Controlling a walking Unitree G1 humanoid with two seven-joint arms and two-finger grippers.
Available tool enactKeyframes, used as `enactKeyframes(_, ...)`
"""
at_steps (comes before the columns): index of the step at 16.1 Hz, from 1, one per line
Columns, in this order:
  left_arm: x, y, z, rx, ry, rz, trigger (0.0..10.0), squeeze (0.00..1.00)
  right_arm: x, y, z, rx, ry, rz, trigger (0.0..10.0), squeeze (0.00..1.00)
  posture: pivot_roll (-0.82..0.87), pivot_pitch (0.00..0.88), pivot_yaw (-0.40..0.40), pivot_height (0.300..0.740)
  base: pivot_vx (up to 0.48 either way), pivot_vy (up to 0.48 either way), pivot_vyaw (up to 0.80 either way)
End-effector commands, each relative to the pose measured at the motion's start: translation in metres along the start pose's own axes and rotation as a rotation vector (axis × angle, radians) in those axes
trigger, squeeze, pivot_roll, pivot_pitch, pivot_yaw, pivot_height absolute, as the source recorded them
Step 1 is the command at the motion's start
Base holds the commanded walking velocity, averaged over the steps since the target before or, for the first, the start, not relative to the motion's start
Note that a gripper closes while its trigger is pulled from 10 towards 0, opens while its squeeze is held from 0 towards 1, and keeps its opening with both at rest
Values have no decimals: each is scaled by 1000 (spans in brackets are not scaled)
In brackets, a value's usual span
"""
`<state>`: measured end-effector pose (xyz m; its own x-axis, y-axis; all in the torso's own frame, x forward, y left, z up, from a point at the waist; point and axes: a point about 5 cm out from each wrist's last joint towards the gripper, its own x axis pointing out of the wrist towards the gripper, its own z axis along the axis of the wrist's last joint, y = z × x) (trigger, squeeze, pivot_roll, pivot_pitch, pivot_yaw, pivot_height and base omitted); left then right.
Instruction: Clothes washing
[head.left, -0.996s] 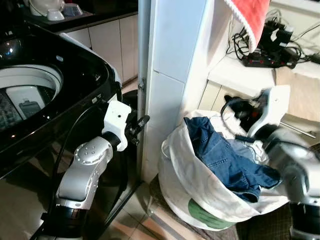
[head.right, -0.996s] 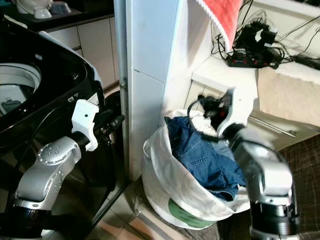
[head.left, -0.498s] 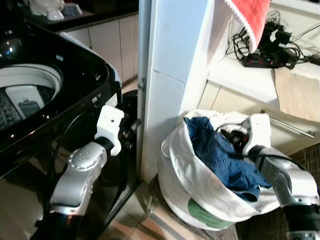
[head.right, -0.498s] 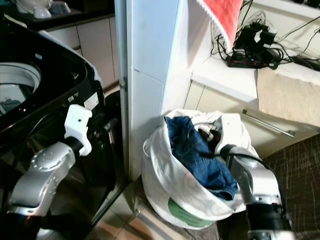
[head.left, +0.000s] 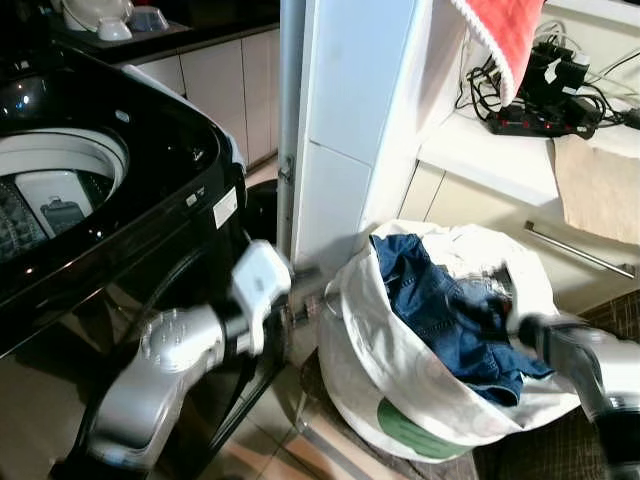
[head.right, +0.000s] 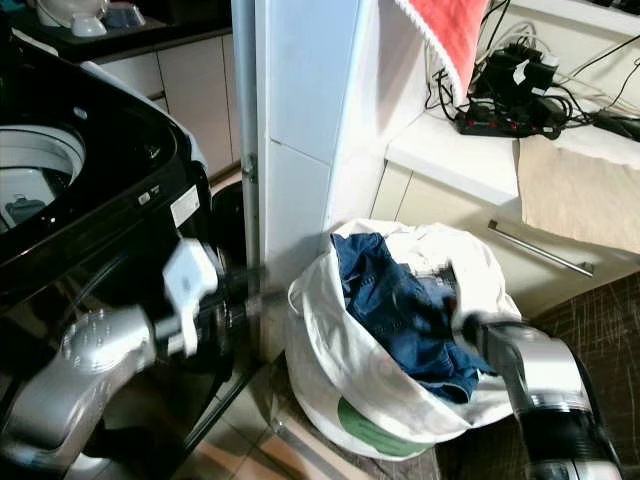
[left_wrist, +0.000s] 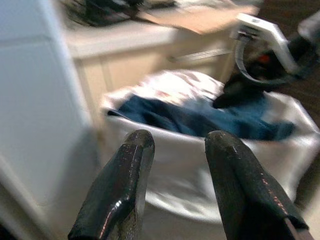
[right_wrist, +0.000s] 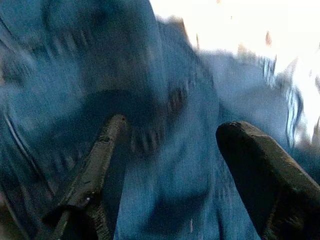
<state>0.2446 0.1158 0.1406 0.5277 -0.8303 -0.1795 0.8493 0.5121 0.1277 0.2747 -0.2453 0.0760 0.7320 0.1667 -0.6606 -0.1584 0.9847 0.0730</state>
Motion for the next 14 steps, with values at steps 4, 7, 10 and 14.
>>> enactKeyframes(4,5,-14,3,-26,2,-88,10000,0,-24,-12,-16,53,119,-84,10000,1000,-66,0,-54,740,0,0,0)
enactKeyframes(7,8,-17,2,-41,1,-117,10000,0,-29,-11,-30,91,241,-84,10000,0,-75,0,-51,740,0,0,0)
enactKeyframes(10,8,-17,3,-31,0,-121,10000,0,-13,-6,-38,186,240,-58,10000,0,-76,0,-42,740,0,0,0)
enactKeyframes(14,8,-14,5,-22,1,-111,10000,0,3,0,-32,261,195,-31,4471,0,-58,0,-47,740,0,0,0)
